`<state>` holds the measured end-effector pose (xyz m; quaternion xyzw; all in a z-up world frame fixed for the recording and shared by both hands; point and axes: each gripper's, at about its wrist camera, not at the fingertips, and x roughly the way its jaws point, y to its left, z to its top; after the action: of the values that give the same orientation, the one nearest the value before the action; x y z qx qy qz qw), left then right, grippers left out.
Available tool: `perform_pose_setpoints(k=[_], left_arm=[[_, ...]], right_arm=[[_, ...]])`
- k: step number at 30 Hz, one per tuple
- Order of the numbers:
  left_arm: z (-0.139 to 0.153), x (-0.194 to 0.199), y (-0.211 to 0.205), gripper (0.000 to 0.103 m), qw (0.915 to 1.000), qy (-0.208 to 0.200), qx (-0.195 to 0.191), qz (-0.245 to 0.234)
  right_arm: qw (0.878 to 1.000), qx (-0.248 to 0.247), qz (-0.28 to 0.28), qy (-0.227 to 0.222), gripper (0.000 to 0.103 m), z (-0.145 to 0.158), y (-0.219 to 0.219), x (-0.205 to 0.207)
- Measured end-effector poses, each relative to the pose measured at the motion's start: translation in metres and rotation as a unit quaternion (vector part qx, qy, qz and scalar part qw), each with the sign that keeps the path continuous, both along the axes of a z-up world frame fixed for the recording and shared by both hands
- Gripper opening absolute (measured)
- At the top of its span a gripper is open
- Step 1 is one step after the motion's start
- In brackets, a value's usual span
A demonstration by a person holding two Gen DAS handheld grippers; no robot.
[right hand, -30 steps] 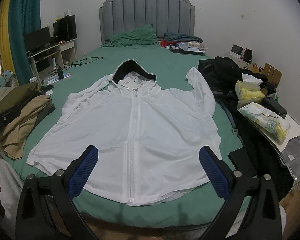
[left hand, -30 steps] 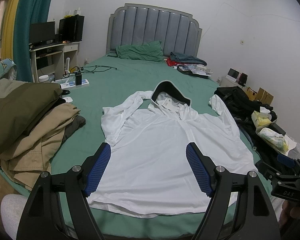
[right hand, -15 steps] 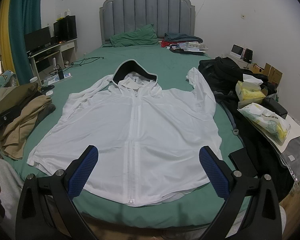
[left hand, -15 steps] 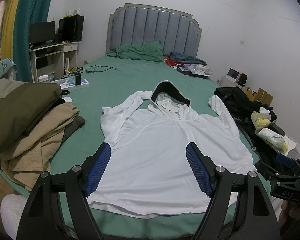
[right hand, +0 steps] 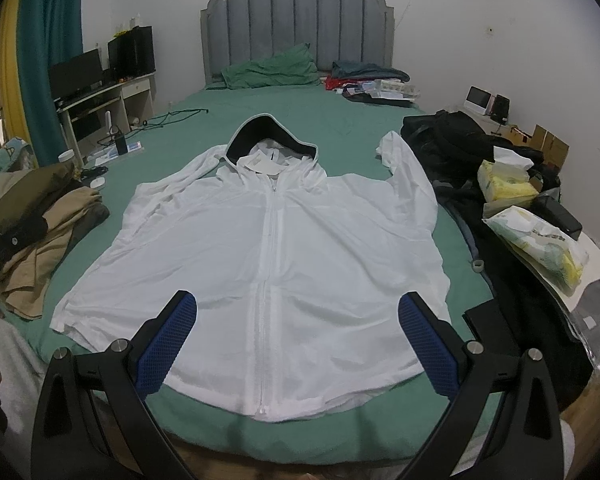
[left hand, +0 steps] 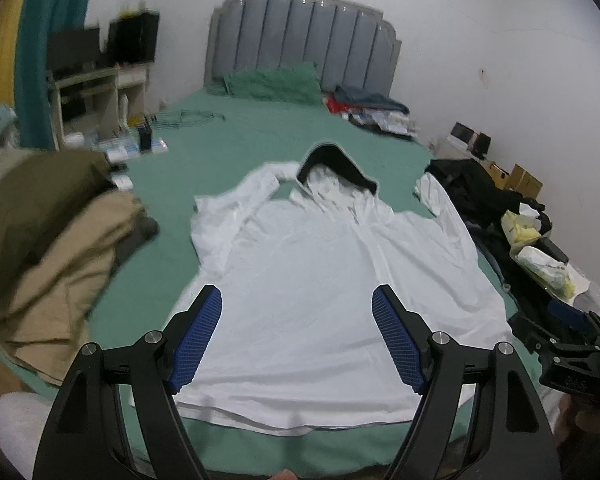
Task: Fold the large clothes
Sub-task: 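Lower the left tool onto a jacket sleeve and close it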
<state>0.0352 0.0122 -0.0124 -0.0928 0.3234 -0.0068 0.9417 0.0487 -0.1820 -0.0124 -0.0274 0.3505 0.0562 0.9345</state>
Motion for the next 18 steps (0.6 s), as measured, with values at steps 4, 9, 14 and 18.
perform_pose_setpoints(k=[4,9,14,18], left_arm=[[-0.02,0.029,0.011,0.081,0.9991,0.041,-0.004,-0.01],[-0.049,0.078,0.04,0.081,0.9959,0.09,-0.014,0.0],[-0.065,0.13,0.066,0.08,0.9936,0.111,0.013,0.02],[-0.076,0.179,0.074,0.073,0.9933,0.11,0.03,0.019]], right_arm=[[1.0,0.0,0.008,0.004,0.1,-0.006,-0.001,0.021],[1.0,-0.011,0.015,0.008,0.1,-0.012,-0.005,0.058],[1.0,-0.025,0.016,0.009,0.1,-0.02,-0.009,0.098],[0.998,-0.046,0.03,0.018,0.1,-0.031,-0.009,0.138]])
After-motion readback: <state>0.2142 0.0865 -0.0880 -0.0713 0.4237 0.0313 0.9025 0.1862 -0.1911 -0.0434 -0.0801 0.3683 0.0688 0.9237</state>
